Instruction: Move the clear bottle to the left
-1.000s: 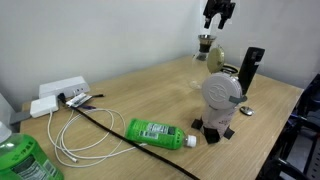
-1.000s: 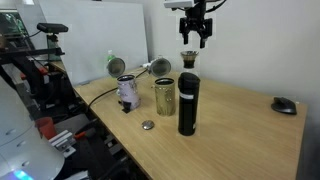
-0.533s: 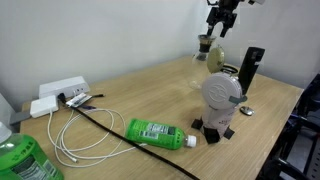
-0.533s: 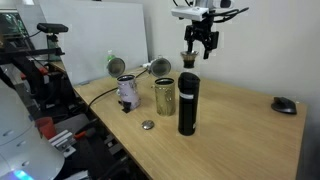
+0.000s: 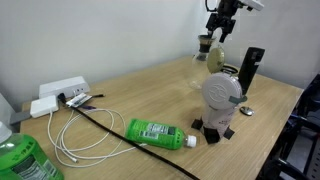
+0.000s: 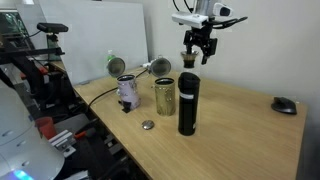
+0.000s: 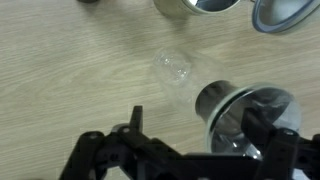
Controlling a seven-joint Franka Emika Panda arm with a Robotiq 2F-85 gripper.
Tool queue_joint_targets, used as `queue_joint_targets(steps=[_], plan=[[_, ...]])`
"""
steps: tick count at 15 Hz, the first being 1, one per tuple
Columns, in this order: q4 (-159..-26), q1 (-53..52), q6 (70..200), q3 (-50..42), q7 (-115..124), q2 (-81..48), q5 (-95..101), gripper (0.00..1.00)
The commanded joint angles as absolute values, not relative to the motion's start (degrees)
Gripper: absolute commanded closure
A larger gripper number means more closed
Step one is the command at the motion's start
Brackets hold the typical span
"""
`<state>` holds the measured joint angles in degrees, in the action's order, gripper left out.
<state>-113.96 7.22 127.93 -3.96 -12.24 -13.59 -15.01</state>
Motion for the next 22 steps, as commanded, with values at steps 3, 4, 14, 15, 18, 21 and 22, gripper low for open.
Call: queue_joint_targets(steps=[3, 4, 14, 15, 18, 21, 22], plan=[[-113.95, 8.78, 127.45, -3.20, -15.83, -14.24, -18.02, 0.07], [-114.09, 9.03, 127.98, -3.08, -16.85, -14.38, -18.67, 0.28], [-113.91, 9.46, 126.18, -2.45, -20.66, -14.53, -21.96, 0.90], [-113.89, 9.46, 125.93, -2.35, -20.90, -14.50, -22.12, 0.95], [-113.70, 9.28, 125.70, -2.32, -20.82, -14.28, -22.71, 0.96], [-113.66, 9.30, 125.35, -2.20, -21.21, -14.17, -23.20, 0.96], [-113.60, 9.44, 124.91, -2.06, -21.51, -14.08, -23.83, 0.96]])
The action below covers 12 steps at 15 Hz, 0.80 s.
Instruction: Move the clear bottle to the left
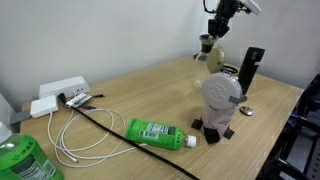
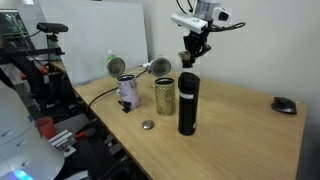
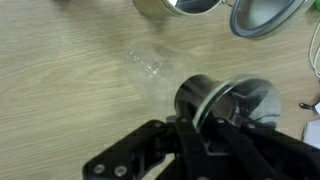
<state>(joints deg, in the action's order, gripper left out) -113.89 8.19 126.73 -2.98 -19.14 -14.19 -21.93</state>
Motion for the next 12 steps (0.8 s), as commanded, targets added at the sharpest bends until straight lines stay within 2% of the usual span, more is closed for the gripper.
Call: queue_joint_targets(steps=[1, 12], plan=[[-113.57, 9.55, 124.70, -2.03, -21.82, -14.01, -24.35, 0.96], [-112.86, 8.81, 119.16, -1.49, -25.75, -7.72, -33.61, 0.96]])
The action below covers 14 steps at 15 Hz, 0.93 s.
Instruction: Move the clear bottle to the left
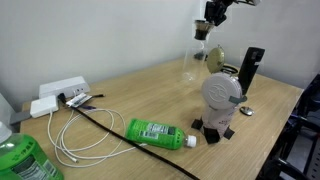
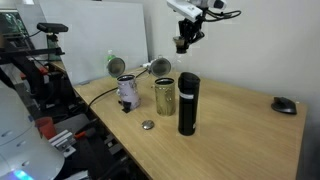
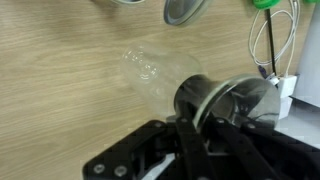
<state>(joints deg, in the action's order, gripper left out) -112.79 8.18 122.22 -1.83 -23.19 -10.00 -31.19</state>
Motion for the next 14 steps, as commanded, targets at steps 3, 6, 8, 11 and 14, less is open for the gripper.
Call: queue_joint_targets(steps=[3, 6, 8, 11, 14], plan=[[-112.56, 7.82, 116.00, -1.53, -28.05, -5.48, -33.82, 0.96], [-111.82, 6.07, 113.67, -0.91, -30.96, -4.36, -33.29, 0.96], [-111.51, 4.53, 112.93, -0.03, -32.79, -4.08, -32.64, 0.96], [-110.81, 2.12, 112.26, 1.51, -34.63, -4.79, -31.62, 0.96], [-110.55, -0.17, 112.92, 3.17, -35.67, -5.75, -30.06, 0.96]])
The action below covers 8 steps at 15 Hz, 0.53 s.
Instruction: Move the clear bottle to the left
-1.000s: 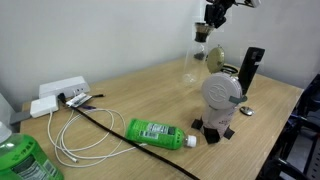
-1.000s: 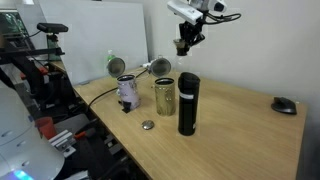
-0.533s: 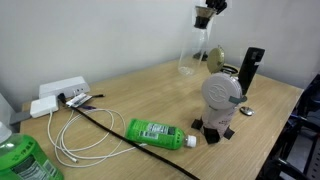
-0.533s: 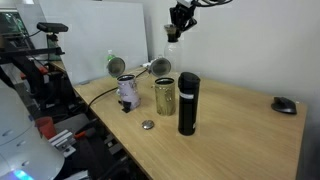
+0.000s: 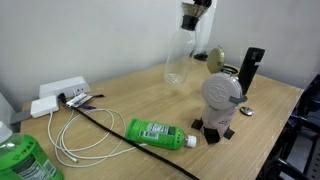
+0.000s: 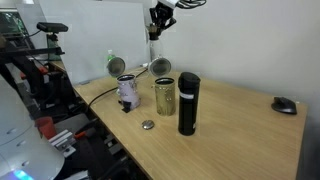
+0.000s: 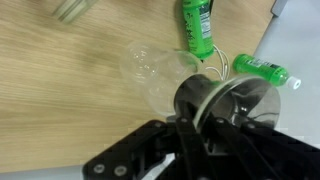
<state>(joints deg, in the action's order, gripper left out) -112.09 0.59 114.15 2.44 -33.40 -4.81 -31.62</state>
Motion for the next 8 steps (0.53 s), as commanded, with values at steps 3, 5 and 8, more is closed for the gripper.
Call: queue_joint_targets(steps=[3, 5, 8], plan=[[-110.61, -1.72, 114.12, 4.37, -36.23, -6.95, -27.68, 0.96], [-110.45, -2.22, 113.63, 4.99, -36.73, -7.76, -26.03, 0.96], [-110.31, -2.91, 114.28, 5.81, -36.81, -9.39, -23.03, 0.96]])
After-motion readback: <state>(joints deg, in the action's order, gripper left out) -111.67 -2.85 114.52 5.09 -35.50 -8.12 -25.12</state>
